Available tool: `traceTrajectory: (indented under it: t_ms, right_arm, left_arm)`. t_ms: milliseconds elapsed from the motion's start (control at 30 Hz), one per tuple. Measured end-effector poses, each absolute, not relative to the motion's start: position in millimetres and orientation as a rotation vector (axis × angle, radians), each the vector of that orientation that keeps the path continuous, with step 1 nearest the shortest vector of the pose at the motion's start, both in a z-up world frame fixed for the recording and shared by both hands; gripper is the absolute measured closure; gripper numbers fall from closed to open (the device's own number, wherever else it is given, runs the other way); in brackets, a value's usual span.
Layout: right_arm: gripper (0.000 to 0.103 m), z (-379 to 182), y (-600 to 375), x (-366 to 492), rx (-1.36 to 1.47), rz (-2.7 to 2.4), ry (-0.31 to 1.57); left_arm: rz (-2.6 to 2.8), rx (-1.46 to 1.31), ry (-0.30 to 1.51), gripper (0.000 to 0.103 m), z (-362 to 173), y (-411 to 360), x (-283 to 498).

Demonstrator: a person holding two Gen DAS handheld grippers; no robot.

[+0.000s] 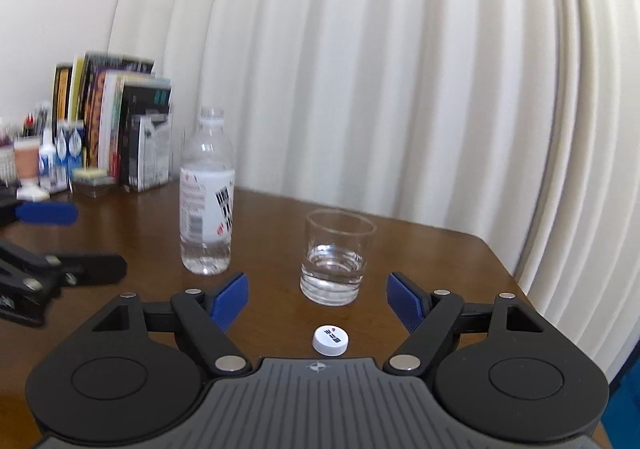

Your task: Unscrew bottle cap and pour

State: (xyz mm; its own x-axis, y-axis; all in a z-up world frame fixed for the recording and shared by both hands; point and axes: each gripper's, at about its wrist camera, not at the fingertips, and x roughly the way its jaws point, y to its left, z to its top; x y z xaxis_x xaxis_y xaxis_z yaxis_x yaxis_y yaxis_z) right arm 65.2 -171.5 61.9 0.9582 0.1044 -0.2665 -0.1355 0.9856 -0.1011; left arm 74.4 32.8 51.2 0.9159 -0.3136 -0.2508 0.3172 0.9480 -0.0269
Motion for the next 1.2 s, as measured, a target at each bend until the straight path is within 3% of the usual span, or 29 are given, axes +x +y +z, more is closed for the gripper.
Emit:
traceTrajectory:
  t_ms: [300,367,1200]
  right_arm:
    - [0.022,54.5,-173.2,23.9,0.021,0.092,0.162]
    - [0.0,50.7,-174.7,16.9,0.053,0.075,0.139]
    - [0.0,6.1,-158.6,-13.5,-0.046,0.06,-0.049]
  left_arm:
    - [-0.227,-0.053,0.212,0.0,42.6,34.5,39.0]
    - [-0.199,-0.056,0.192,0.0,39.5,33.8,32.6]
    - [-0.14,-0.044,0.145,0.0,20.0,24.4,16.1]
